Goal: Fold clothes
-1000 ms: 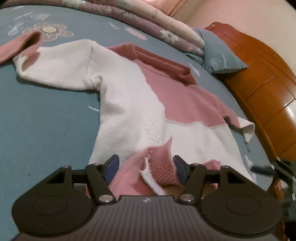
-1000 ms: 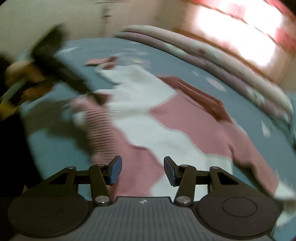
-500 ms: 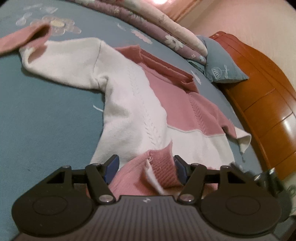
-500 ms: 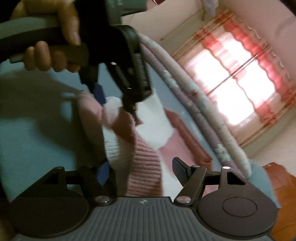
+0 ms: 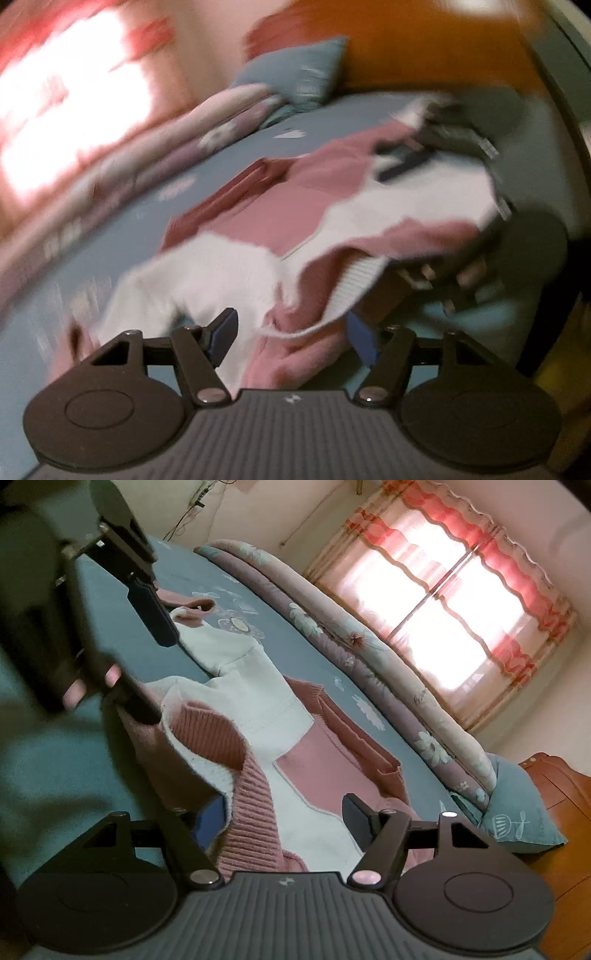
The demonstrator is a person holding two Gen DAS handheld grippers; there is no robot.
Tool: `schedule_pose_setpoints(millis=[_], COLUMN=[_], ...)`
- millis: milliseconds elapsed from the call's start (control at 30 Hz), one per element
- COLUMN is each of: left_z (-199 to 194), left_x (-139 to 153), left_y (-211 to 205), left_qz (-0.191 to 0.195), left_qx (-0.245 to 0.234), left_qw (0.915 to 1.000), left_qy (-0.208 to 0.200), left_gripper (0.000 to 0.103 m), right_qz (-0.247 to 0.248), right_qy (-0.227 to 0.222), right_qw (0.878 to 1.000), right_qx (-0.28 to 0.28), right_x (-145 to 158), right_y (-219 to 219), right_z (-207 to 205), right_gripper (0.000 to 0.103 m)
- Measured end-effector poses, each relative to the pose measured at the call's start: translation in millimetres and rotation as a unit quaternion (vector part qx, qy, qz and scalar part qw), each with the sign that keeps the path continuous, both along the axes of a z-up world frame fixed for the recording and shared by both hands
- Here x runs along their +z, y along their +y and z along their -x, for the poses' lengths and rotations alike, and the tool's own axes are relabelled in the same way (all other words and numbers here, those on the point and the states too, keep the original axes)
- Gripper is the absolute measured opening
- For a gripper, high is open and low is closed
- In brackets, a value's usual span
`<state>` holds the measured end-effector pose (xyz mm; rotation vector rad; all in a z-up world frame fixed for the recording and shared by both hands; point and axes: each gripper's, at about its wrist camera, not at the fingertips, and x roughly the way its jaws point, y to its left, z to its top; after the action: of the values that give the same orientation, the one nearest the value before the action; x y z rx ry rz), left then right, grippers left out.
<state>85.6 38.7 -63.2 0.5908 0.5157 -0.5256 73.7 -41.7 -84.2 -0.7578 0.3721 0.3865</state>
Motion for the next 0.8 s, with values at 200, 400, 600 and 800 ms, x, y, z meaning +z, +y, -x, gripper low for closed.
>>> schedule_pose_setpoints(millis=[200, 400, 600, 800], left_z=[-0.2, -17.5, -12.3, 8.3], left_x=[-19.9, -17.8, -22.1, -16.9], left_y=[-44.0, -63.8, -63.7, -58.0], left_qz=[-0.134, -0.169, -0.186, -0.218], left_qx=[-0.081, -0.124, -0.136, -0.146], left_qw=[0.9845, 0.9746, 0.9705, 0.9626], left_qy=[-0.079, -0.078, -0.072, -0.066], left_gripper=[0.068, 0.068, 0.068, 0.068], right_qz=[-0.009, -0.023, -0.046, -0.079], right_qy=[0.035, 0.081, 0.115, 0.180], right_qw=[0.999, 0.996, 0.991, 0.975], right_qx=[0.013, 0.016, 0.041, 0.104], right_x=[2.9, -2.2, 10.0, 46.9], right_y=[-2.1, -2.7, -11.1, -28.3], right_z=[-4.7, -12.4, -7.3, 12.8], right_gripper=[0.051, 0.007, 0.005, 0.005])
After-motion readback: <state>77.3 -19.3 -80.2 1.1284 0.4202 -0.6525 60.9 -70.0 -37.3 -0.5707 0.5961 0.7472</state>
